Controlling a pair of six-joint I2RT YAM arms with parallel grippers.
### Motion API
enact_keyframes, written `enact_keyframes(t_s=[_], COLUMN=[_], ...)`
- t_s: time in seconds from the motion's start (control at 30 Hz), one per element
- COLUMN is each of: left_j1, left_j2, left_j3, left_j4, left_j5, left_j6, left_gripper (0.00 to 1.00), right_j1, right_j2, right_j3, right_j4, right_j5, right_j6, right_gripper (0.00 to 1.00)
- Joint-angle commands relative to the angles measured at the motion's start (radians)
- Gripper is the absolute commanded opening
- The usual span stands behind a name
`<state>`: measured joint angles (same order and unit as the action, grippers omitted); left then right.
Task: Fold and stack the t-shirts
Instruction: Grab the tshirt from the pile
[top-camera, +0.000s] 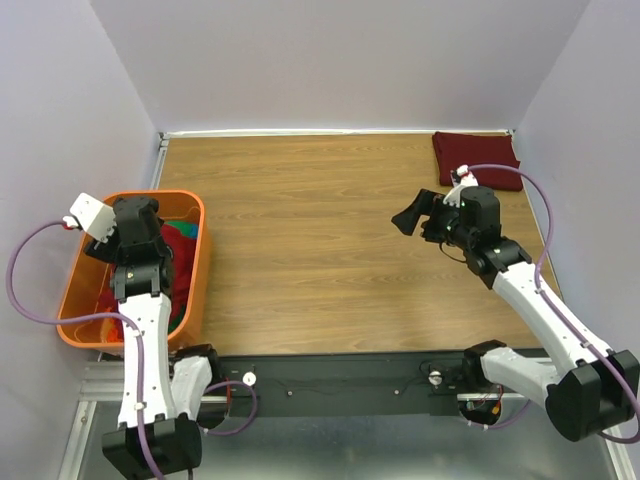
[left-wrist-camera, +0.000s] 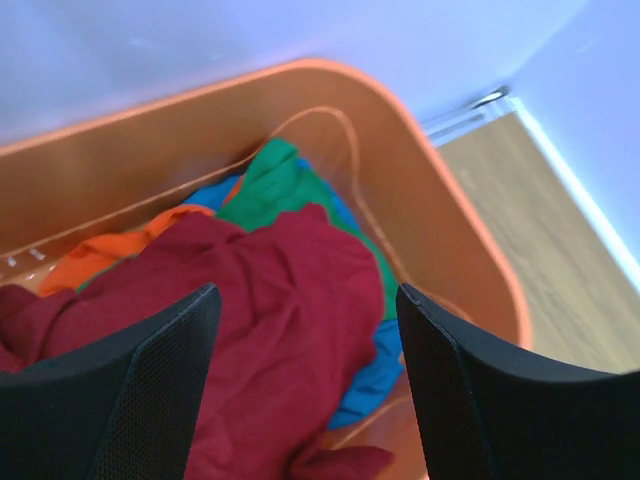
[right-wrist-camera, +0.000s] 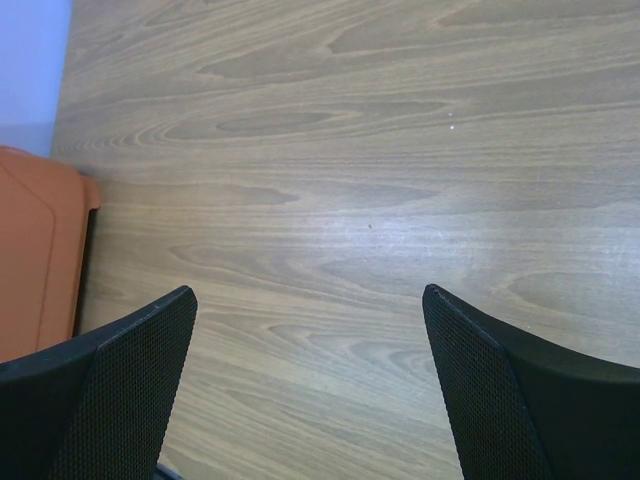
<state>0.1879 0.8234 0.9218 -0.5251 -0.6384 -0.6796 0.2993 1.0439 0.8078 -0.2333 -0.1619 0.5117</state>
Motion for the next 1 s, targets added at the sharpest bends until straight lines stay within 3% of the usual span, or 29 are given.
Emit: enact_keyframes(t_s=[0.0, 0.2, 0.33, 0.47, 0.53, 0.63, 0.67, 0.73, 0.97], left_j1=[0.061, 0.163, 0.202, 0.211, 0.217, 0.217, 0.219, 0.219, 0.220], left_j2=[0.051, 0.160, 0.224, 0.272, 0.281, 0.281, 0.272, 0.257, 0.137], left_j3=[-0.052, -0.089, -0.103, -0.110, -0.118, -0.124, -0.123, -0.110, 0.024], left_j4=[0.025, 0.053, 0.080, 0.099, 0.114, 0.122, 0.123, 0.123, 0.097], left_j5=[-0.012, 0.080, 0.155, 0.204, 0.226, 0.233, 0.241, 0.252, 0.296], left_j6=[-0.051, -0.072, -0.064, -0.058, -0.049, -0.040, -0.028, -0.017, 0.052], left_gripper=[0.79, 0.79, 0.73, 0.61, 0.51, 0.28, 0.15, 0.00, 0.00], right_j1=[-0.003, -0.003, -0.003, -0.003, -0.003, -0.003, -0.003, -0.003, -0.003], right_j2=[0.022, 0.048, 0.042, 0.041, 0.039, 0.036, 0.036, 0.038, 0.047], right_j3=[0.030, 0.033, 0.028, 0.028, 0.025, 0.022, 0.021, 0.021, 0.030], right_j4=[-0.011, -0.011, -0.011, -0.011, -0.011, -0.011, -0.011, -0.011, -0.011], right_j5=[-0.054, -0.090, -0.091, -0.090, -0.093, -0.093, -0.091, -0.093, -0.100], right_j6=[-0.009, -0.002, -0.001, 0.001, 0.001, -0.001, -0.001, -0.002, -0.001], right_gripper=[1.00, 1.00, 1.00, 1.00, 1.00, 1.00, 1.00, 1.00, 1.00])
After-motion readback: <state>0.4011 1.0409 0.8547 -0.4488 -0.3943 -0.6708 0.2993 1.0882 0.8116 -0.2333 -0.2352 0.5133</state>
